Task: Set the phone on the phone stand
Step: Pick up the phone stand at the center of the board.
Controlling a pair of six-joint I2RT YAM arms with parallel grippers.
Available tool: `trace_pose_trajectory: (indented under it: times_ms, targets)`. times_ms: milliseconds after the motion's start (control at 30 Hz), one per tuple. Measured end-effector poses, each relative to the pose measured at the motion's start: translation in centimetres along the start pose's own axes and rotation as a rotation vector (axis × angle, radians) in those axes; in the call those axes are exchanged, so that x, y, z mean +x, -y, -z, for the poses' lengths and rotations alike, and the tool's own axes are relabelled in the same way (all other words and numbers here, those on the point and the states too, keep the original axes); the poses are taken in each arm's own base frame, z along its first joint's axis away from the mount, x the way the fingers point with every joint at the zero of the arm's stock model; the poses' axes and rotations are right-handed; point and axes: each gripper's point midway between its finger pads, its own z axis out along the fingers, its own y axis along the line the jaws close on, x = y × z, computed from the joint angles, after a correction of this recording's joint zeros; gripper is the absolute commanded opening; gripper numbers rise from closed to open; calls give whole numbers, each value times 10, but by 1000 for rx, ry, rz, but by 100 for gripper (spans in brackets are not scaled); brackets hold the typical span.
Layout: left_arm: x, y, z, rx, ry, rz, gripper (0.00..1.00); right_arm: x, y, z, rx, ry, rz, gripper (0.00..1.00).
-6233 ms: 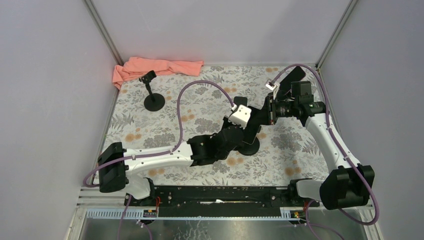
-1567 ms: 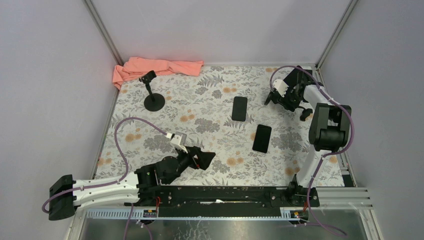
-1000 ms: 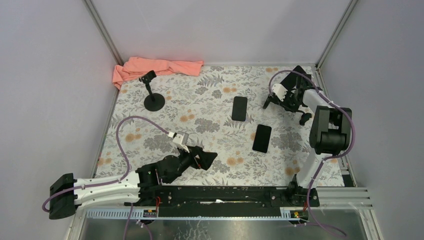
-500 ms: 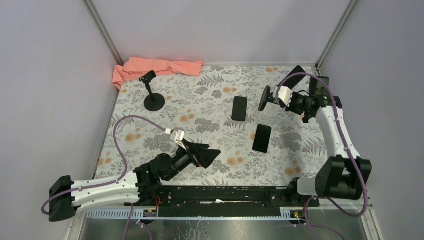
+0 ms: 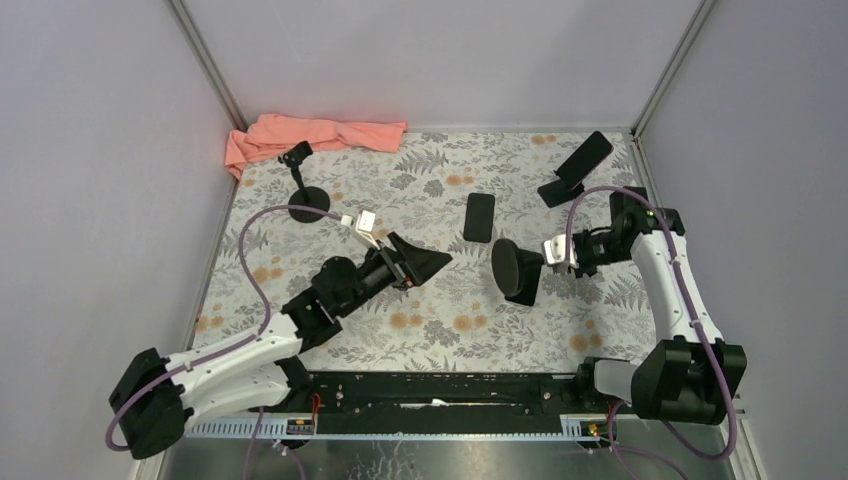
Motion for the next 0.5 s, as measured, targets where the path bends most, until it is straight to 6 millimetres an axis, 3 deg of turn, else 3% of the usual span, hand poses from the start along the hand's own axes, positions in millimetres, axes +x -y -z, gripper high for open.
trace_pose_trajectory:
  times_ms: [100, 200, 300, 500]
  targets:
    - [3, -8, -13, -37, -54, 41, 93, -9, -17, -8, -52, 34, 5, 0]
    - [3, -2, -29, -55, -96, 98, 85, -14, -26, -13, -85, 38, 35, 0]
    - [8, 1, -42, -80, -139, 176, 83, -13, -31, -17, -118, 10, 83, 0]
    - [32, -21, -56, -236, -216, 285, 80, -10, -32, -23, -172, -48, 167, 0]
